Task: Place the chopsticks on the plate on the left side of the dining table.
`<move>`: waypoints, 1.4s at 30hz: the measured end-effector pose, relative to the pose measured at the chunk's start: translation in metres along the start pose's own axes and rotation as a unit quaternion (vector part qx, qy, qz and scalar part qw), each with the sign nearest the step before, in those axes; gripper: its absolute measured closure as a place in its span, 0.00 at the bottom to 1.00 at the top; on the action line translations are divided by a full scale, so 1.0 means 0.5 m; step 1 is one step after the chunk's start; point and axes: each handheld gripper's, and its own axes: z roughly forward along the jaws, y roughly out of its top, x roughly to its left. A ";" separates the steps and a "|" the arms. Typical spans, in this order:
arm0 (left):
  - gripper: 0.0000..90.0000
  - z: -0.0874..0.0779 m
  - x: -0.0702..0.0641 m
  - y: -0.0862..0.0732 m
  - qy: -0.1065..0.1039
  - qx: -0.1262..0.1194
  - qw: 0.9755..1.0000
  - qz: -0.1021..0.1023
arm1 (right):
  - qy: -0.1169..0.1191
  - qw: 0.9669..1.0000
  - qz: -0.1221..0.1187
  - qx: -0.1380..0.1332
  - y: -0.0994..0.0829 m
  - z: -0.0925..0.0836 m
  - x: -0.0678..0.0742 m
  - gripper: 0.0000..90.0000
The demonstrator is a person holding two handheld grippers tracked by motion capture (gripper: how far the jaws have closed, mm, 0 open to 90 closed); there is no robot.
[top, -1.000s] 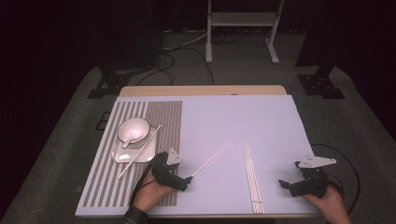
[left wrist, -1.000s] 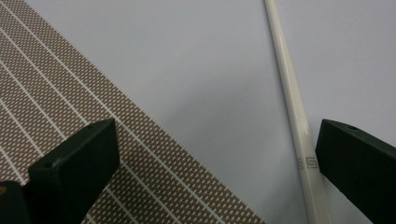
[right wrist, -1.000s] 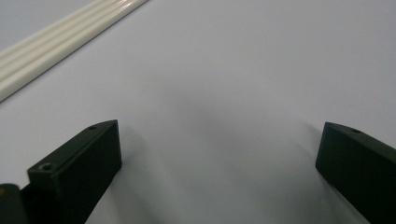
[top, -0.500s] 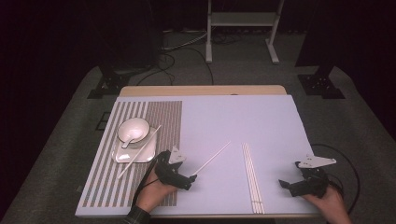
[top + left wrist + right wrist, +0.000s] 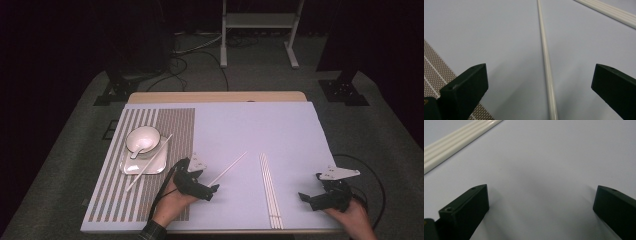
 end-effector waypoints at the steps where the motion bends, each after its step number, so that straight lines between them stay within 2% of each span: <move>1: 0.00 0.001 -0.001 0.003 0.000 0.000 1.000 0.002 | 0.000 1.000 0.000 0.000 0.000 0.000 0.000 0.00; 7: 0.00 0.014 -0.015 0.020 -0.003 -0.006 1.000 0.005 | 0.000 1.000 0.000 0.000 0.000 0.000 0.000 0.00; 11: 0.00 0.025 -0.018 0.031 -0.006 0.000 1.000 0.007 | 0.000 1.000 0.000 0.000 0.000 0.000 0.000 0.00; 15: 0.03 0.035 -0.014 0.036 0.002 -0.007 1.000 0.008 | 0.000 1.000 0.000 0.000 0.000 0.000 0.000 0.00; 24: 0.07 0.055 -0.014 0.030 0.022 0.016 1.000 0.006 | 0.000 1.000 0.000 0.000 0.000 0.000 0.000 0.00; 26: 0.13 0.053 -0.014 0.026 0.023 0.012 1.000 0.003 | 0.000 1.000 0.000 0.000 0.000 0.000 0.000 0.00; 30: 0.15 0.051 -0.013 0.024 0.022 0.015 1.000 -0.005 | 0.000 1.000 0.000 0.000 0.000 0.000 0.000 0.00; 32: 0.24 0.052 -0.013 0.021 0.019 0.010 1.000 -0.012 | 0.000 1.000 0.000 0.000 0.000 0.000 0.000 0.00; 33: 0.24 0.052 -0.013 0.020 0.018 0.010 1.000 -0.015 | 0.000 1.000 0.000 0.000 0.000 0.000 0.000 0.00; 36: 0.27 0.055 -0.013 0.018 0.017 0.017 1.000 -0.014 | 0.000 1.000 0.000 0.000 0.000 0.000 0.000 0.00; 42: 0.39 0.054 -0.017 0.019 0.019 0.011 1.000 -0.013 | 0.000 1.000 0.000 0.000 0.000 0.000 0.000 0.00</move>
